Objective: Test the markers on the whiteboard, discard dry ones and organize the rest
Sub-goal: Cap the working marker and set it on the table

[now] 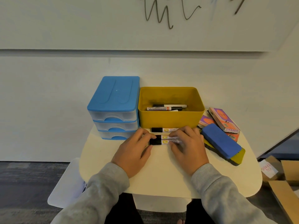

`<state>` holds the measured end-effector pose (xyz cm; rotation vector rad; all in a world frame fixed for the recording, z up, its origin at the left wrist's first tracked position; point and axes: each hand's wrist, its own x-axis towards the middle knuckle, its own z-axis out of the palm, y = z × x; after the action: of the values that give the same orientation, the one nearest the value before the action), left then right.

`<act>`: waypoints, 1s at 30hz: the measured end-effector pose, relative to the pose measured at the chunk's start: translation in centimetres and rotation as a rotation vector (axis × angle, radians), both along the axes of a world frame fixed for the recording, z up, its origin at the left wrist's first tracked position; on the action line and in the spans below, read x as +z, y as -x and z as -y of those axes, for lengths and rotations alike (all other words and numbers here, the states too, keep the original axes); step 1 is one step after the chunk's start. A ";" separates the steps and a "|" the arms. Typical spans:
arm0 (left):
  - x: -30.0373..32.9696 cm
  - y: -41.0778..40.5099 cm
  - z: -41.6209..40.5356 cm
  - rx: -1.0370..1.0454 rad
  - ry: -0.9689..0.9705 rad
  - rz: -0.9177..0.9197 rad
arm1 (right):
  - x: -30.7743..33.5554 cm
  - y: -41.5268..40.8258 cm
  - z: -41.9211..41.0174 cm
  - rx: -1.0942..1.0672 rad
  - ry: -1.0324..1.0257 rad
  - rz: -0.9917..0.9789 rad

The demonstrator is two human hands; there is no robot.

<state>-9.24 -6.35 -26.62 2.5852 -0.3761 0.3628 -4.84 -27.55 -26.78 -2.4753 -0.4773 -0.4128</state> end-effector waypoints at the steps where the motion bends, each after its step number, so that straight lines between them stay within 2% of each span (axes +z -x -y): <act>1: 0.0 0.0 0.0 -0.002 0.001 0.001 | 0.0 0.0 0.0 -0.001 0.001 0.001; 14: 0.4 0.4 0.2 -0.017 -0.006 0.042 | 0.6 0.3 0.0 0.008 -0.039 -0.013; 18: 1.2 0.5 0.3 -0.080 -0.049 0.073 | 1.1 -0.1 0.2 0.055 -0.030 -0.022; 26: 10.5 -3.0 0.2 -0.217 -0.105 0.259 | 8.3 -3.2 -0.1 0.280 -0.079 0.147; 30: 15.2 -6.2 -0.6 -0.195 -0.159 0.289 | 12.0 -6.0 -0.5 0.315 0.041 0.128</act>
<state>-3.00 -5.77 -11.38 2.6216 -0.7812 0.6616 1.17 -27.10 -14.75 -2.3660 -0.9208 -0.4355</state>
